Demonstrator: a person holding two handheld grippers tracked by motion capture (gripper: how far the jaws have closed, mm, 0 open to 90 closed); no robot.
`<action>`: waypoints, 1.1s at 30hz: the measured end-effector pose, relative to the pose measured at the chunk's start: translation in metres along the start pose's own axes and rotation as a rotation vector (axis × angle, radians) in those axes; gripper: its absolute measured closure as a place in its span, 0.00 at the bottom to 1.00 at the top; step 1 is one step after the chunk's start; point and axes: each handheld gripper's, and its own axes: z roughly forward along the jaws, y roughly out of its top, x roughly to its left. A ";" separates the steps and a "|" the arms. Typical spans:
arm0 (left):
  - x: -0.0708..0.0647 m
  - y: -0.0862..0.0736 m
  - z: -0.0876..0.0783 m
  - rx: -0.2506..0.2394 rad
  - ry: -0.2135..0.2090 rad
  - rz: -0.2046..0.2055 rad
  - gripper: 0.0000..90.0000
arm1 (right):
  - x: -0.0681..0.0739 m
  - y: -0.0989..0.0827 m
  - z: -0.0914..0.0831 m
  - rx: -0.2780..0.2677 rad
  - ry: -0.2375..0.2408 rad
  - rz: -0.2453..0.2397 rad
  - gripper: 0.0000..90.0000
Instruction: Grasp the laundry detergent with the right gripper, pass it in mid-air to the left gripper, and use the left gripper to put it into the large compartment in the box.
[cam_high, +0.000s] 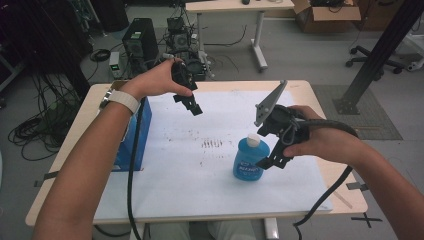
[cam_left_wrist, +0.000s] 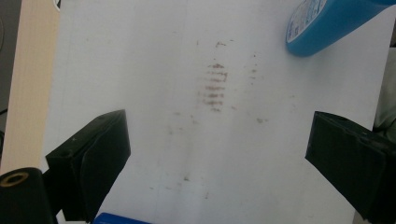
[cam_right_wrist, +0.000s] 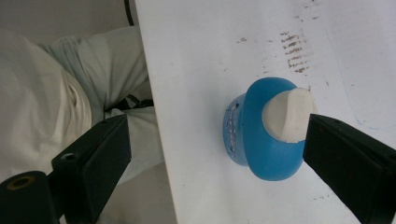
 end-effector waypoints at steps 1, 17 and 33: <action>0.000 0.000 0.000 0.000 0.000 0.000 0.07 | 0.000 0.000 0.000 0.000 0.000 0.000 0.08; -0.007 0.004 -0.001 0.002 0.009 -0.004 0.06 | -0.007 -0.010 -0.020 -0.033 -0.036 0.015 0.06; -0.011 0.005 -0.004 0.005 0.017 -0.002 0.06 | -0.027 -0.038 -0.014 -0.024 -0.064 0.037 0.05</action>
